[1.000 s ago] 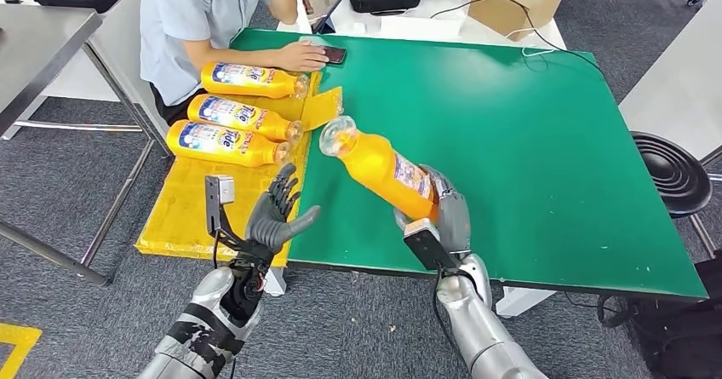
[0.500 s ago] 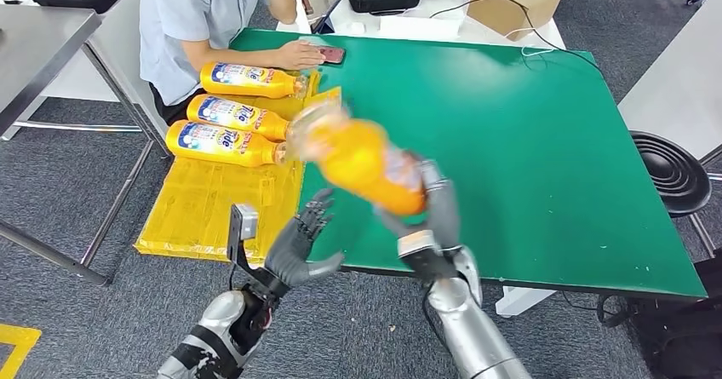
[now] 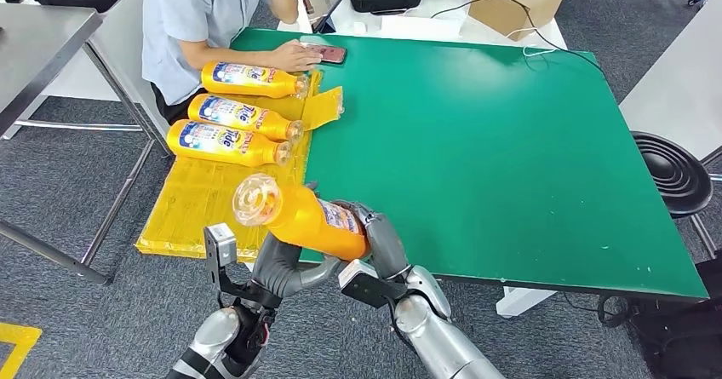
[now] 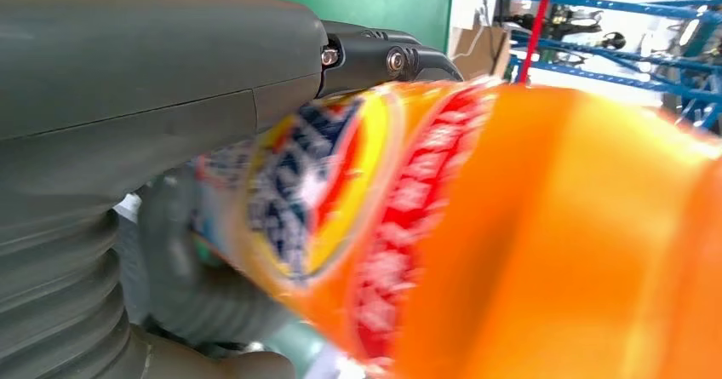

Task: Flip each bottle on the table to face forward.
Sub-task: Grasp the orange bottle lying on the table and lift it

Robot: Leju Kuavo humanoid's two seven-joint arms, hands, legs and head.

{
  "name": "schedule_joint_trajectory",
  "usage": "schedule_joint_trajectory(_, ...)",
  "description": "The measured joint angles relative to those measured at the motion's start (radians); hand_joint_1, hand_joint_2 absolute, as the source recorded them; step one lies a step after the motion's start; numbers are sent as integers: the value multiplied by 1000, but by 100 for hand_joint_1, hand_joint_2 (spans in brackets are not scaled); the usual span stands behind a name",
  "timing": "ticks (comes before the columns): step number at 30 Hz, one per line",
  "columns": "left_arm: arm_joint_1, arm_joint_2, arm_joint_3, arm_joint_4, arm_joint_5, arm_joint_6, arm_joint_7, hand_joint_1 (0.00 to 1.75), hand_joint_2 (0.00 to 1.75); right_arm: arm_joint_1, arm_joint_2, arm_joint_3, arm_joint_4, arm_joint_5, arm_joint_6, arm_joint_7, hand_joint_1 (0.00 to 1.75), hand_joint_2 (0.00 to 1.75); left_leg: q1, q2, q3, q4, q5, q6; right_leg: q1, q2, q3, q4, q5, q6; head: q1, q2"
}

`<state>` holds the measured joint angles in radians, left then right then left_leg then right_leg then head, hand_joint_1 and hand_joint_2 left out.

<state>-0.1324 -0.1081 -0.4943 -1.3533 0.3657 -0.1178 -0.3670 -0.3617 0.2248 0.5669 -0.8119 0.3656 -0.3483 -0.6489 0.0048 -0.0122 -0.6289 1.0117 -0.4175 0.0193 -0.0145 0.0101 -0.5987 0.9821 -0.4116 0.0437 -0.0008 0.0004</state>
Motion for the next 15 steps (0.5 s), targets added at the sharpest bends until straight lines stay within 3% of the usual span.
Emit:
schedule_joint_trajectory(6, 11, -17, 15, -18, 34, 61, 23, 0, 175, 1, 16, 26, 20, 45, -24, 25, 175, 175, 0, 0, 0, 0, 0, 0, 0, 0, 0, 0, 0, 0, 0, 0)
schedule_joint_trajectory(10, 11, -19, 23, -17, 88, 38, 57, 175, 175, 0, 18, 44, 33, 74, -47, 32, 175, 175, 0, 0, 0, 0, 0, 0, 0, 0, 0, 0, 0, 0, 0, 0)
schedule_joint_trajectory(15, 8, -19, 31, -6, 124, 8, 90, 175, 175, -14, 19, 57, 49, 98, -69, 39, 175, 175, 0, 1, 0, 0, 0, 0, 0, 0, 0, 0, 0, 0, 0, 0)
